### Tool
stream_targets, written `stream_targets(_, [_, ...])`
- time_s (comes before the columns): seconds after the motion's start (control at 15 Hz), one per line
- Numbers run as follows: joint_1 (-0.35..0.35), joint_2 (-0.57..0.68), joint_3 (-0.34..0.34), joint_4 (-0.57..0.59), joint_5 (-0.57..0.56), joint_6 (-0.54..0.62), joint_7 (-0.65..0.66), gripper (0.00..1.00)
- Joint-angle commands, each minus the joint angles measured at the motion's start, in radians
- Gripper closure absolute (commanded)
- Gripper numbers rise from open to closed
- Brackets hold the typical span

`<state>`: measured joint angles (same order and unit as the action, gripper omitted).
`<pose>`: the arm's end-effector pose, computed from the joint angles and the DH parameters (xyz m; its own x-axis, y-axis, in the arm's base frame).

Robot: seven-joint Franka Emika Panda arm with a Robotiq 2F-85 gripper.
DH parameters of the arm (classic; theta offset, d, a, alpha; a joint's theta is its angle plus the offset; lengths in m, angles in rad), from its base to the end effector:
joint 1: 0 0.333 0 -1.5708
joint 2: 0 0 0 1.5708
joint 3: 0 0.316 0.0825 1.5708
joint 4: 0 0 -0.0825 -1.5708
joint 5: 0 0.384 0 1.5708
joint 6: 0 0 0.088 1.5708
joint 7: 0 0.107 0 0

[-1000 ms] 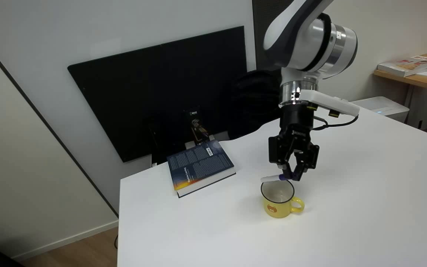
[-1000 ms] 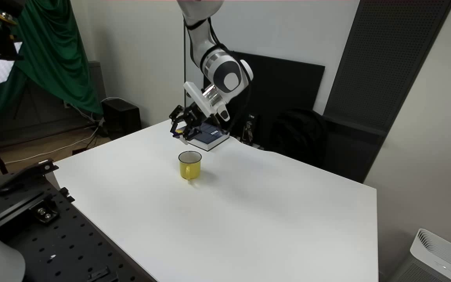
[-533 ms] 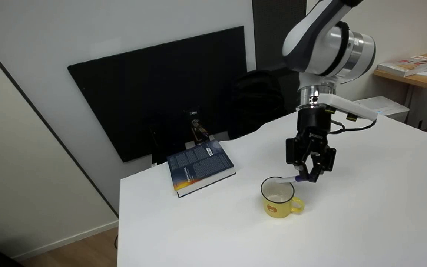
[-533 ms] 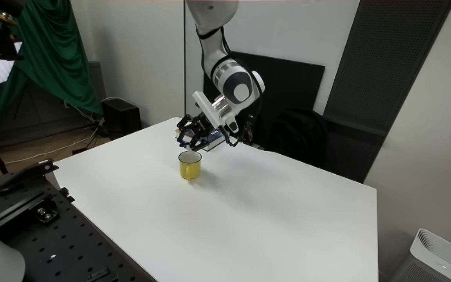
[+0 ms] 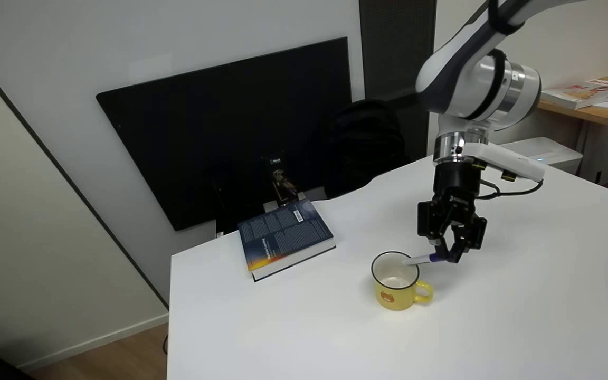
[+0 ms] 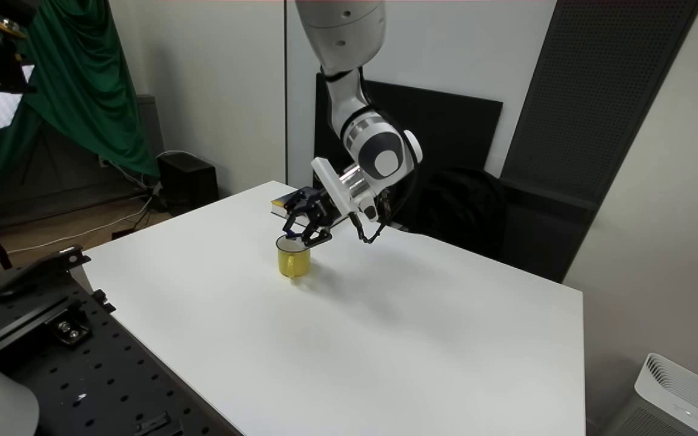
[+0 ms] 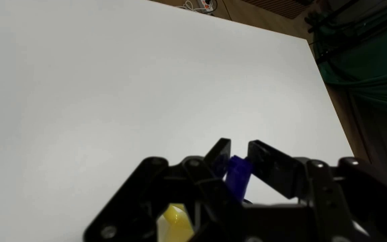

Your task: Put the marker in the mug

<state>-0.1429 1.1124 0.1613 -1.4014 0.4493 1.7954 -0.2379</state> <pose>0.6209 0.0395 0.0149 0.8125 0.1444 -0.5648 -0.2248 -0.8163 -0.5321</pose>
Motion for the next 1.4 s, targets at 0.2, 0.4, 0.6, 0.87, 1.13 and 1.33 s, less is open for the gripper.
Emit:
stream_targets(0.2, [0.013,0.139,0.016,0.194,-0.005,-0.065,0.029,0.94])
stream_targets(0.4, [0.025,0.191,0.024,0.258,-0.009,-0.077,0.035,0.94])
stream_targets(0.6, [0.041,0.227,0.021,0.303,-0.02,-0.071,0.037,0.94])
stream_targets(0.87, [0.063,0.232,0.014,0.321,-0.049,-0.038,0.03,0.4])
stream_targets(1.13, [0.098,0.194,-0.005,0.301,-0.084,0.012,0.012,0.12])
stream_targets(1.33, [0.152,0.146,-0.038,0.256,-0.161,0.117,0.006,0.0])
